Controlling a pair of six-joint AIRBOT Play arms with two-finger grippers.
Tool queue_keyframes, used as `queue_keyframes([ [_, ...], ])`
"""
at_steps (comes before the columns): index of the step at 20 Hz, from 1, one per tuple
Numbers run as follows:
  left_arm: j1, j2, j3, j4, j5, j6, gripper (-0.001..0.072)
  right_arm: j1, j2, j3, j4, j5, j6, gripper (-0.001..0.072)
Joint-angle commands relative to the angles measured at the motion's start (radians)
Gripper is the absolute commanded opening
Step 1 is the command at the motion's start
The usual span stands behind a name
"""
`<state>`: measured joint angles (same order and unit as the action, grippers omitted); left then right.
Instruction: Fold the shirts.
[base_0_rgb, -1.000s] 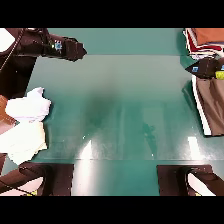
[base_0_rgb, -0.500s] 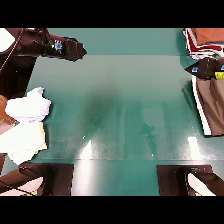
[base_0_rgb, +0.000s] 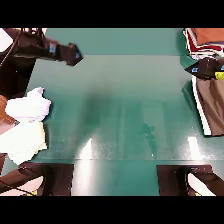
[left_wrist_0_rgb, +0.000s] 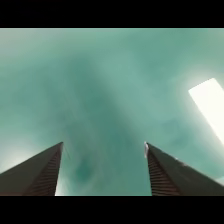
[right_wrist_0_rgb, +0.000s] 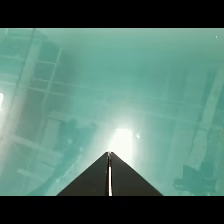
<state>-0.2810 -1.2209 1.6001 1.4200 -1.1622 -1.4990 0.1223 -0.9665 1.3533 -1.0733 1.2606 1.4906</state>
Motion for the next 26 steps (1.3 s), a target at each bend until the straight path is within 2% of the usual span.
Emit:
queue_keyframes([
  [1,0.088,0.002,-0.05,0.414,-0.22,-0.049,0.0599,0.001,0.0,0.0,-0.003,-0.001,0.0,0.0023],
  [4,0.239,0.002,-0.224,0.424,-0.22,-0.102,0.06,0.001,0.001,-0.021,-0.001,0.0,0.0,0.0023],
  [6,0.314,0.002,-0.37,0.423,-0.171,-0.108,0.0613,0.001,0.001,-0.043,0.0,-0.002,0.0,0.0023],
  [9,0.387,0.002,-0.558,0.402,-0.066,-0.11,0.0627,0.001,0.001,-0.077,0.0,-0.01,0.0,0.0023],
  [12,0.405,0.002,-0.646,0.397,0.003,-0.125,0.0625,0.001,0.0,-0.107,0.001,-0.042,0.0,0.0023],
  [13,0.405,0.002,-0.647,0.397,0.006,-0.125,0.06,0.001,0.0,-0.108,0.0,-0.051,0.0,0.0023],
  [14,0.405,0.005,-0.647,0.397,0.019,-0.125,0.0491,0.001,0.0,-0.107,0.001,-0.068,0.0,0.0023],
  [16,0.405,0.006,-0.634,0.397,0.021,-0.125,0.0157,0.001,0.001,-0.107,0.001,-0.091,0.0,0.0023],
  [17,0.405,0.006,-0.621,0.397,0.018,-0.124,0.0032,0.001,0.001,-0.107,0.001,-0.093,0.0,0.0023],
  [21,0.405,0.068,-0.459,0.372,-0.002,-0.115,0.0029,0.001,0.001,-0.07,0.009,-0.084,0.001,0.0023],
  [26,0.338,0.251,-0.052,0.125,0.003,0.067,0.0029,0.001,0.001,0.131,0.007,-0.113,0.001,0.0023],
])
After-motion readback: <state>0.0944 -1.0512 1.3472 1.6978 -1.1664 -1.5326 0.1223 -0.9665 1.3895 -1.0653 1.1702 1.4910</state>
